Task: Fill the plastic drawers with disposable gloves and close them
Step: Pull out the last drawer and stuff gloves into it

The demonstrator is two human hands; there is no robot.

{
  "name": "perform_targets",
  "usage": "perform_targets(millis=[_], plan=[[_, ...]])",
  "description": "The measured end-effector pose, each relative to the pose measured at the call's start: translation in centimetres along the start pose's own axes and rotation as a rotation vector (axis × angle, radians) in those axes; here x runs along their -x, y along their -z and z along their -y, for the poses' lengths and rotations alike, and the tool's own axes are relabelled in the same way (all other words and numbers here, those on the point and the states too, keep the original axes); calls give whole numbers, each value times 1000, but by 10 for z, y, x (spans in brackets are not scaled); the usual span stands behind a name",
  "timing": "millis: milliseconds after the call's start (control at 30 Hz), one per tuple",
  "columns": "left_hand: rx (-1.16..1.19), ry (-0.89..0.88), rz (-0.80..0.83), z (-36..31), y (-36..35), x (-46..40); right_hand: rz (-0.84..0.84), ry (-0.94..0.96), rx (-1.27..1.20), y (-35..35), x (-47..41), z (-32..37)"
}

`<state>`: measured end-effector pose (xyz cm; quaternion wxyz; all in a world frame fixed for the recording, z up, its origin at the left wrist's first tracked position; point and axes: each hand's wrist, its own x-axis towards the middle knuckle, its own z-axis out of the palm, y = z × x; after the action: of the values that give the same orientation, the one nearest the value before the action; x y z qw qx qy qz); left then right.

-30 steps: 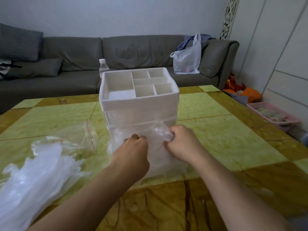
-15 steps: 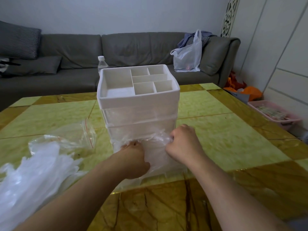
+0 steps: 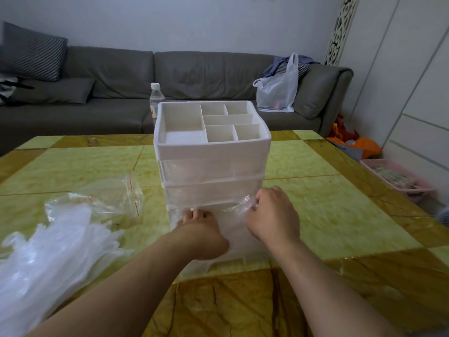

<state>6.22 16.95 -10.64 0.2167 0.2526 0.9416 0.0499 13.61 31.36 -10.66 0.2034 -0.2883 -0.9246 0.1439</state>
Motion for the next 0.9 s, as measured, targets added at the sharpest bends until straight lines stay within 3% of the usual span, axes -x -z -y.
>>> perform_targets(millis=[167, 267, 367, 533, 733, 900], plan=[[58, 11, 18, -2, 1, -1, 62, -27, -30, 18, -1, 4], [64, 8, 6, -1, -2, -2, 89, 124, -107, 38, 6, 21], [17, -28, 1, -3, -4, -1, 243, 270, -173, 33, 23, 47], [28, -13, -5, -4, -3, 4, 430, 120, -32, 12, 16, 51], [97, 19, -38, -2, -3, 1, 698, 96, 84, 1, 5, 38], [111, 11, -21, 1, 1, 5, 704, 81, 33, -3, 0, 34]])
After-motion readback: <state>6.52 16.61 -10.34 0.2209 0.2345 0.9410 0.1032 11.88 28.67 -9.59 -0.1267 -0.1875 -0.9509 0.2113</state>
